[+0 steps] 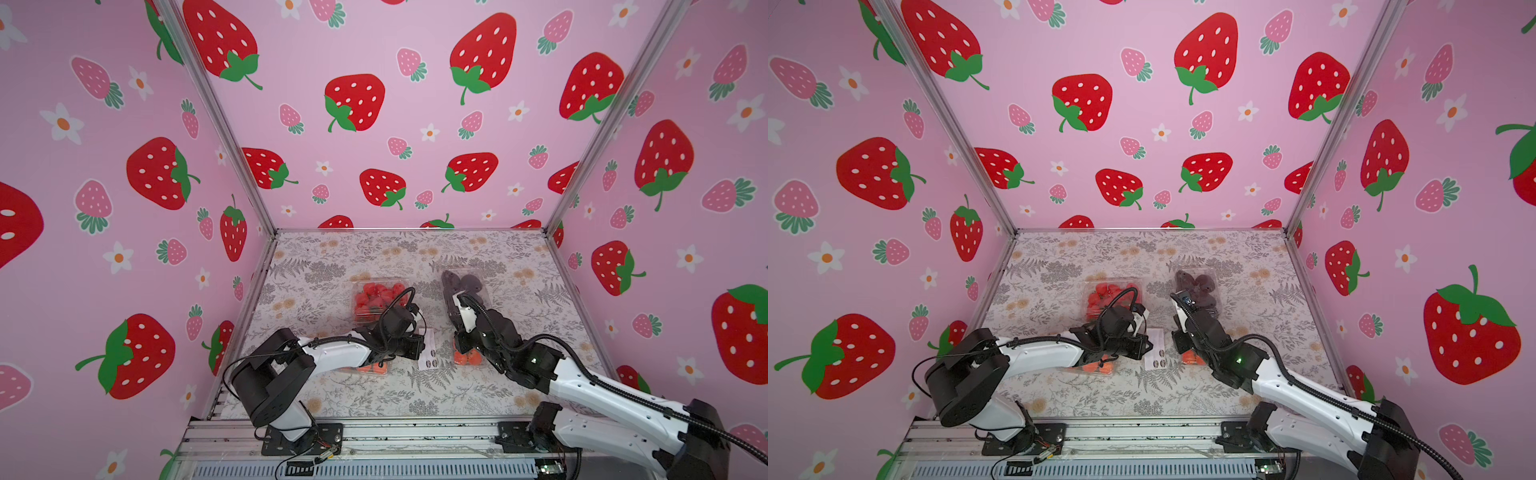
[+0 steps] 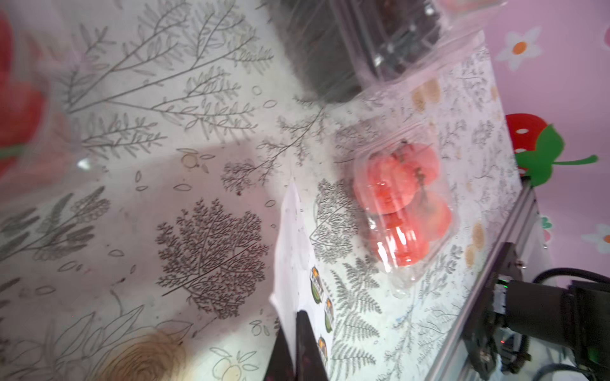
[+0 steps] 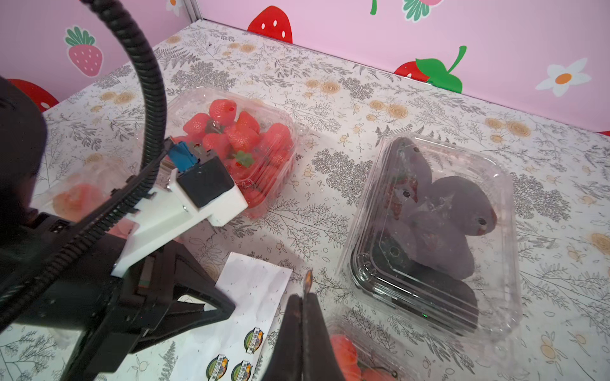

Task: Label fruit boxes
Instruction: Place the label sticker at the center of the board.

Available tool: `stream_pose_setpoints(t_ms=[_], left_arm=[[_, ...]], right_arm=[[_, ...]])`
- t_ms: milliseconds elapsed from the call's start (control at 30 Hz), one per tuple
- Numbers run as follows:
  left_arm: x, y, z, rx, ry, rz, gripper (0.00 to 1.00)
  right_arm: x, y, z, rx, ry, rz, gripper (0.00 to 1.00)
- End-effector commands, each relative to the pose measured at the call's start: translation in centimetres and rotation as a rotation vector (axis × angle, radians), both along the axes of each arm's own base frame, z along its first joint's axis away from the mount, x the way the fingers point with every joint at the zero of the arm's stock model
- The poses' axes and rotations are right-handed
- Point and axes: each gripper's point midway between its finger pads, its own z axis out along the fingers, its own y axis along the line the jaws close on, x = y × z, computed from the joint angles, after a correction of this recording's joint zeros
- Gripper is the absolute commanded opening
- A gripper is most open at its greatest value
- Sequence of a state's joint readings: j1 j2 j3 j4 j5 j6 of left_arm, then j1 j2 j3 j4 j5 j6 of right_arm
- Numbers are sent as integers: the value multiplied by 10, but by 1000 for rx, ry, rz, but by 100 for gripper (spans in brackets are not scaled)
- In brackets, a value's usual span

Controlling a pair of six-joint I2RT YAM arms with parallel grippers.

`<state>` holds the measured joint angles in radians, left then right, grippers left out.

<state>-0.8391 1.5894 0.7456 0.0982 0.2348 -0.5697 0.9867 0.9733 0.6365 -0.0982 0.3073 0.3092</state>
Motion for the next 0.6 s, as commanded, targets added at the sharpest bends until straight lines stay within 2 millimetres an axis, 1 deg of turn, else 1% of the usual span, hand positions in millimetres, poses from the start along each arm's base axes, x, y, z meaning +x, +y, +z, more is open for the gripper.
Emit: stream_pose_setpoints(t_ms=[0,33,100,200,367,400,500,567], left_arm=[[7,-4,14,40,-42,14,17],[6,-4,15,46,-48,11,22],[8,-2,20,50,-62,20,28],[8,-3,31,30,-87,12,33],[14,12,48,62,-155,72,54],[15,15,52,61,-170,79,60],[12,17,68,30,-200,72,69],[11,21,85,8,-238,76,72]], right_arm=[[0,3,-1,-4,15,22,0],[0,4,-1,-3,15,26,0],[1,4,-1,-4,14,29,0],[2,4,-1,-4,13,30,0],[3,3,2,-2,9,29,0],[4,3,1,-3,10,29,0],[5,5,4,0,11,39,0],[6,10,5,3,15,53,0]])
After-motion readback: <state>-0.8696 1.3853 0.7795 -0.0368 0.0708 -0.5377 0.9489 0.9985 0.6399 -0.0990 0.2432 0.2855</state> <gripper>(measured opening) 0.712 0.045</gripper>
